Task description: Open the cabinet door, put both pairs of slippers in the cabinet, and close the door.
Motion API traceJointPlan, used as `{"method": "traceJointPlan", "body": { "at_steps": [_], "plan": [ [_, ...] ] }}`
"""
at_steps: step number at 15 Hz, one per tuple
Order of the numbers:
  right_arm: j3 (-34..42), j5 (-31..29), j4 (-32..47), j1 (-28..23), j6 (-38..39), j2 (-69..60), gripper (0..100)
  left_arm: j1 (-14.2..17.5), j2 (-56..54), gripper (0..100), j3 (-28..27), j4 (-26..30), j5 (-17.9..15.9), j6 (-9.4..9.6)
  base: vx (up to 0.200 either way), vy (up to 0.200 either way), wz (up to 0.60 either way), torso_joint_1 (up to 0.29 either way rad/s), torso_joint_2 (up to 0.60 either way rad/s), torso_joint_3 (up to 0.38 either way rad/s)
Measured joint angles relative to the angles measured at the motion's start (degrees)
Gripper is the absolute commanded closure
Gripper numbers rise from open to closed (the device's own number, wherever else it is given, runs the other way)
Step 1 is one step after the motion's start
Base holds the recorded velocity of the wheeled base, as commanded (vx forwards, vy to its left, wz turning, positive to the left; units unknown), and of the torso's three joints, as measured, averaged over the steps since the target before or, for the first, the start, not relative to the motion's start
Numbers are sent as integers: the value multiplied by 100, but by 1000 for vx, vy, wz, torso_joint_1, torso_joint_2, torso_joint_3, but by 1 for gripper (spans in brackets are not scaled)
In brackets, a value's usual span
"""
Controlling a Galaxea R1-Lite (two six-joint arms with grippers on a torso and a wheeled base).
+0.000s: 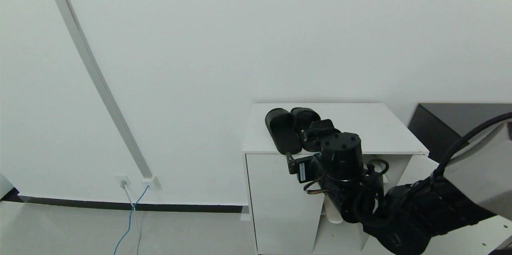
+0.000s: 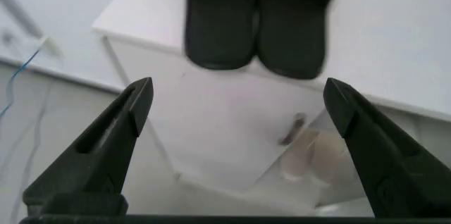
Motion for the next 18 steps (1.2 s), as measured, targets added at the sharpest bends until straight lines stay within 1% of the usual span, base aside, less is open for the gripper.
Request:
{"method": "traceJointPlan", "body": {
  "at_steps": [3, 4, 5, 7, 14, 18],
  "plan": [
    [-640, 477, 1476, -122, 441, -240, 0, 0, 0, 100, 0, 0, 0, -10, 0, 0, 0, 0, 0, 0],
    [-780, 583, 1775, -149, 602, -301, 0, 0, 0, 100, 0, 0, 1, -10, 0, 0, 0, 0, 0, 0],
    [-869, 635, 1840, -157, 695, -336, 0, -2, 0, 100, 0, 0, 0, -13, 200, 0, 0, 7, 2, -2],
    [-913, 642, 1821, -172, 728, -332, 0, -2, 0, 100, -5, 0, 1, -11, 200, 0, 0, 2, -2, 2],
    [-965, 574, 1169, -329, 695, 316, 0, 0, 0, 100, -7, 0, 0, -11, 200, 0, 0, 5, 2, 0],
    [-1228, 575, 912, -519, 670, 812, 0, 0, 0, 100, -5, 0, 0, -21, 0, 0, 0, 0, 0, 0]
  ]
}}
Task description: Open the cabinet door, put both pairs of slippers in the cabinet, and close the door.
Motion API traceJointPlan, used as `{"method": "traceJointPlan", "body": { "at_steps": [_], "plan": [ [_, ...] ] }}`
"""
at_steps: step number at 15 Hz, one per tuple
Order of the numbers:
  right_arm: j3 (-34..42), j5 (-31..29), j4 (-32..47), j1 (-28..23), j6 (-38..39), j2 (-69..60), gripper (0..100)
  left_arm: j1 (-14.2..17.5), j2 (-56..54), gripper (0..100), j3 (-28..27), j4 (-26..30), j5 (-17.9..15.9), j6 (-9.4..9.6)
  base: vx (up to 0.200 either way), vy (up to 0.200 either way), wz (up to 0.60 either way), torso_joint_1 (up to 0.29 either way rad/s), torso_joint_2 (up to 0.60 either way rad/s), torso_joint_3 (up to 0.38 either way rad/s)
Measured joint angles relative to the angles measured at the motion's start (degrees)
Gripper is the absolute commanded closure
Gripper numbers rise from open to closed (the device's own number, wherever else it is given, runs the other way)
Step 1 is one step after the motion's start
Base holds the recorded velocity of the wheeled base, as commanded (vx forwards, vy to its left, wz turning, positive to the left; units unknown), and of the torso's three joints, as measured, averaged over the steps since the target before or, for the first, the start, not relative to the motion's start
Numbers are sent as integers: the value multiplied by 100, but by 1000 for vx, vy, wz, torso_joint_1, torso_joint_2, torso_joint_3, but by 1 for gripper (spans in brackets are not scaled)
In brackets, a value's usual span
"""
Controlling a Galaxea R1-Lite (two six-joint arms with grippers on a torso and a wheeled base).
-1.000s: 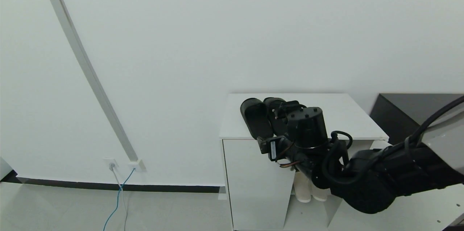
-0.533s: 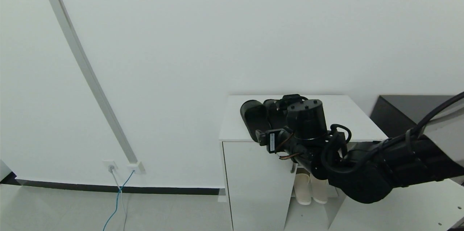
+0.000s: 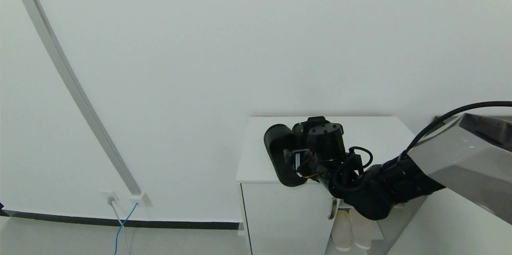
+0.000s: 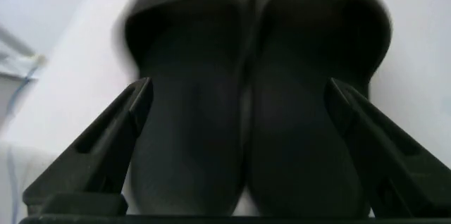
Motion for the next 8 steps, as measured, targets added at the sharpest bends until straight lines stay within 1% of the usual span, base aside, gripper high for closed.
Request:
{"method": "traceJointPlan", "body": {
  "at_steps": [8],
  "plan": [
    [-1146, 54, -219, -305, -293, 994, 0, 0, 0, 100, -2, 0, 4, -5, 0, 0, 0, 0, 0, 0]
  ]
}}
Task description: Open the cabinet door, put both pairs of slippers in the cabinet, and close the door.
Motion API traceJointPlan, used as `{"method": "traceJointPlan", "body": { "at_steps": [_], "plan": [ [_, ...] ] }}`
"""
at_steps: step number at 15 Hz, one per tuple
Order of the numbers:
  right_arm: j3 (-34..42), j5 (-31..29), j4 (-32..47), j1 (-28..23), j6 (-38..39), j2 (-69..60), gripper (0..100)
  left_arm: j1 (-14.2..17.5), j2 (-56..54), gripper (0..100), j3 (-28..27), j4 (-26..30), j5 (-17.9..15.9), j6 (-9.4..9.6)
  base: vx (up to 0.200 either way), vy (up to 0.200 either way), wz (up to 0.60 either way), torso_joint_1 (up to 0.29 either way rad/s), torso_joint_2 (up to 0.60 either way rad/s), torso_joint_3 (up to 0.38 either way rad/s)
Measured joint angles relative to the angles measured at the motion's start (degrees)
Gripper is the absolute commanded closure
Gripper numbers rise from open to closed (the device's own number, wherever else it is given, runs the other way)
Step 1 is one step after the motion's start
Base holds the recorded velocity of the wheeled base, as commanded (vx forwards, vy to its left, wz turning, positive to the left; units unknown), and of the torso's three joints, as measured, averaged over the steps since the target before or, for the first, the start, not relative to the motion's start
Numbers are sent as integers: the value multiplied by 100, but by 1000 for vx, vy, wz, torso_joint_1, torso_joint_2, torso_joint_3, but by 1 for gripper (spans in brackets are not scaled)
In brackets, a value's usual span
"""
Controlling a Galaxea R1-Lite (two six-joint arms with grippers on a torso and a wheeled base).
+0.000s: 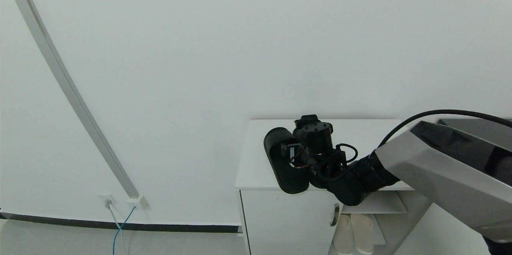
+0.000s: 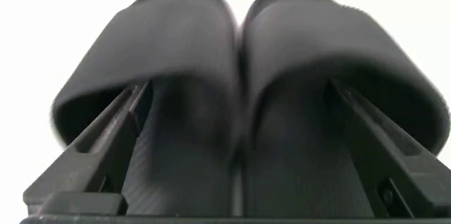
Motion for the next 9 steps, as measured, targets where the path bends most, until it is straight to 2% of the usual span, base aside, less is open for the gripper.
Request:
{"method": "traceJointPlan", "body": {
  "at_steps": [6, 7, 9],
  "plan": [
    [-859, -5, -2, -128, -241, 601, 0, 0, 0, 100, 0, 0, 5, -2, 0, 0, 0, 0, 0, 0],
    [-923, 2, -2, -122, -244, 653, 100, 0, 0, 100, 0, 0, 7, -2, 0, 0, 0, 0, 0, 0],
    [-968, 6, -10, -128, -244, 722, 100, 0, 0, 100, 0, 0, 5, -2, 0, 0, 0, 0, 0, 0]
  ]
}}
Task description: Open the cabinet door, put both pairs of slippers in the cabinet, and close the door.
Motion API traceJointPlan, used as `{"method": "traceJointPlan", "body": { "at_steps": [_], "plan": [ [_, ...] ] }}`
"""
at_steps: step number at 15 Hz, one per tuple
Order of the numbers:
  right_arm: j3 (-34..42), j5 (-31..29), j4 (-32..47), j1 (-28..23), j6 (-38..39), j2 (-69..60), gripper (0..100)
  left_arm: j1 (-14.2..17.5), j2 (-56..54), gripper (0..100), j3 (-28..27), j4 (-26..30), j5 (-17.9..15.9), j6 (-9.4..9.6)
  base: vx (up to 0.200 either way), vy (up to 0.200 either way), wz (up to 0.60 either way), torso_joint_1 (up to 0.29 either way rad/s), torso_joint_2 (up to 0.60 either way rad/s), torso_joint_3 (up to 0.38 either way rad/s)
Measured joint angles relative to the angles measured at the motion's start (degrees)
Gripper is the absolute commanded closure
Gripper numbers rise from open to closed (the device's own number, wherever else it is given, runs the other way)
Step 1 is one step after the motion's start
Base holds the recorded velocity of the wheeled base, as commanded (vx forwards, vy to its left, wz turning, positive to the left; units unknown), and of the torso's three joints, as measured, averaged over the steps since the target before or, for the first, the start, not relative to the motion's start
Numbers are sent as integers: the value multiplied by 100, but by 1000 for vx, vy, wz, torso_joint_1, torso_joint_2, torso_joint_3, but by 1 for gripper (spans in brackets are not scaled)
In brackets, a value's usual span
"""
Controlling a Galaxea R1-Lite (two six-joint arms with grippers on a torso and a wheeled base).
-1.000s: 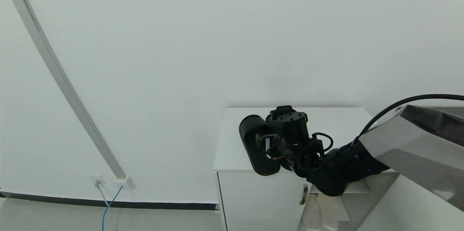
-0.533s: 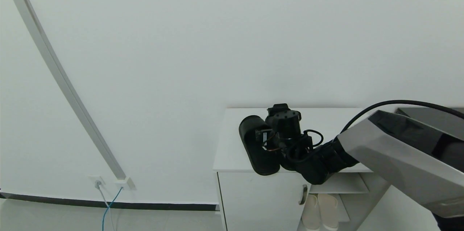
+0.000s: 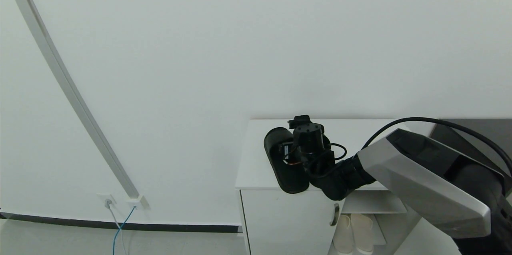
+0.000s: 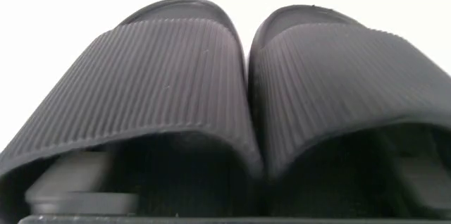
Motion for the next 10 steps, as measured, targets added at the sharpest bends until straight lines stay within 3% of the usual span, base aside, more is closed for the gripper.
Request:
{"method": "traceJointPlan", "body": {
  "at_steps": [10],
  "plan": [
    [386, -6, -200, 6, 2, -168, 100, -2, 0, 100, 0, 0, 0, 0, 0, 0, 0, 0, 0, 0]
  ]
}}
